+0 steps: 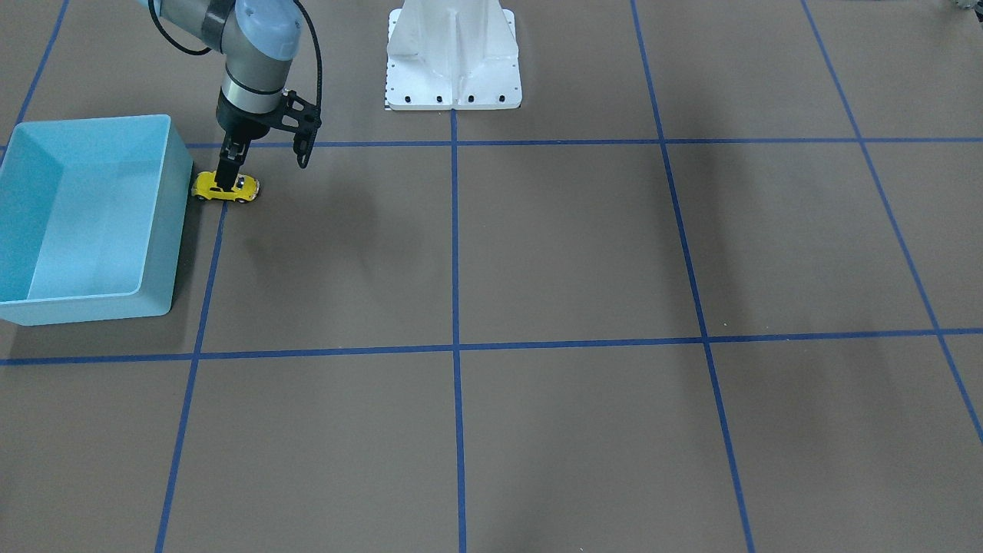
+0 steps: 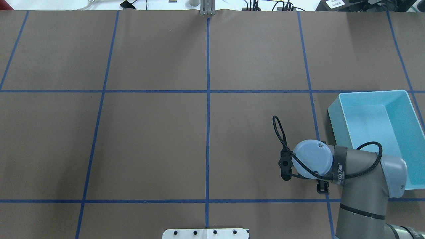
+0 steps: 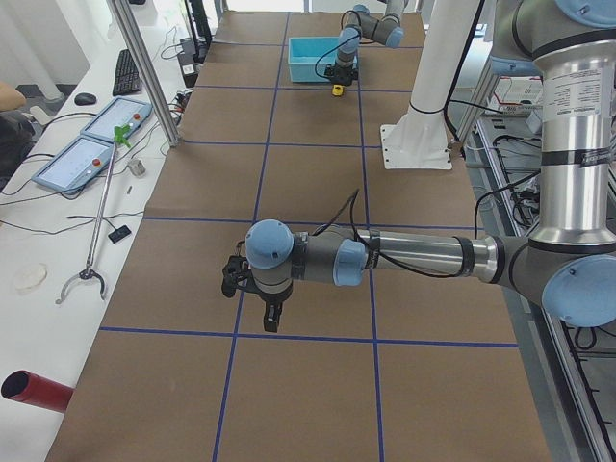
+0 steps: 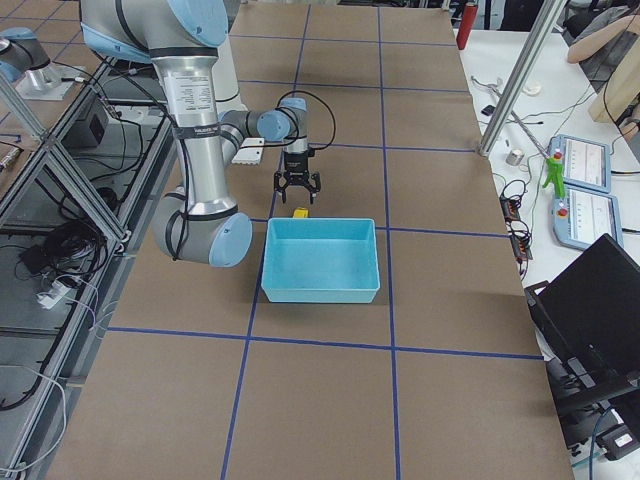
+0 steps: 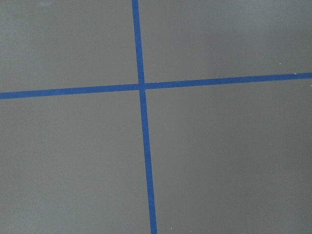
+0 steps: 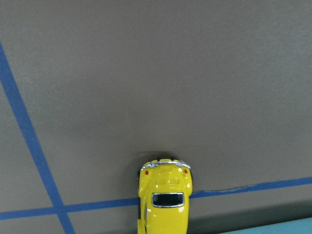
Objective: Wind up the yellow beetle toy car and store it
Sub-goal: 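Close the right gripper on the yellow car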
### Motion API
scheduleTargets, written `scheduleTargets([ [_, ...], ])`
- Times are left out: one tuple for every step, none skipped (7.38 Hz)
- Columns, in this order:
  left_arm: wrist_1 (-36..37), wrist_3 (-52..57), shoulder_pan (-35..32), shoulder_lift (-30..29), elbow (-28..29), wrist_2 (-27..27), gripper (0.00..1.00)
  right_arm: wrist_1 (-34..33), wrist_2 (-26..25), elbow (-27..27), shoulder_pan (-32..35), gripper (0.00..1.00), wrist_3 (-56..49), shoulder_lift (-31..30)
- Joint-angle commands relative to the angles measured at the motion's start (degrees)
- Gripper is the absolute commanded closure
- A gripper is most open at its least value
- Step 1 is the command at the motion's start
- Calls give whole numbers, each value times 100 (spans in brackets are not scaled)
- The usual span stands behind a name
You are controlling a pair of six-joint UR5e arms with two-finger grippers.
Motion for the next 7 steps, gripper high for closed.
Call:
scheduleTargets([
  [0,-1,3,1,0,34,0,-1,-104,-277,-137,0,-30,5],
  [0,-1,3,-7,-8,34,0,8,-139,-408,-155,0,-48,32],
  [0,-1,-6,1,-9,34,0,25,-174,-488,-164,0,-74,32],
  [0,-1,-6,1,-9,34,0,26,-175,-506,-147,0,-170,24],
  [0,-1,-6,10,-9,25,0,26,-166,-498,-16,0,-389,24],
  [0,-1,-6,1,-9,25,0,34,-140,-506,133,6,-678,41],
  [0,-1,-6,10,-9,25,0,34,-131,-515,196,24,-759,59],
])
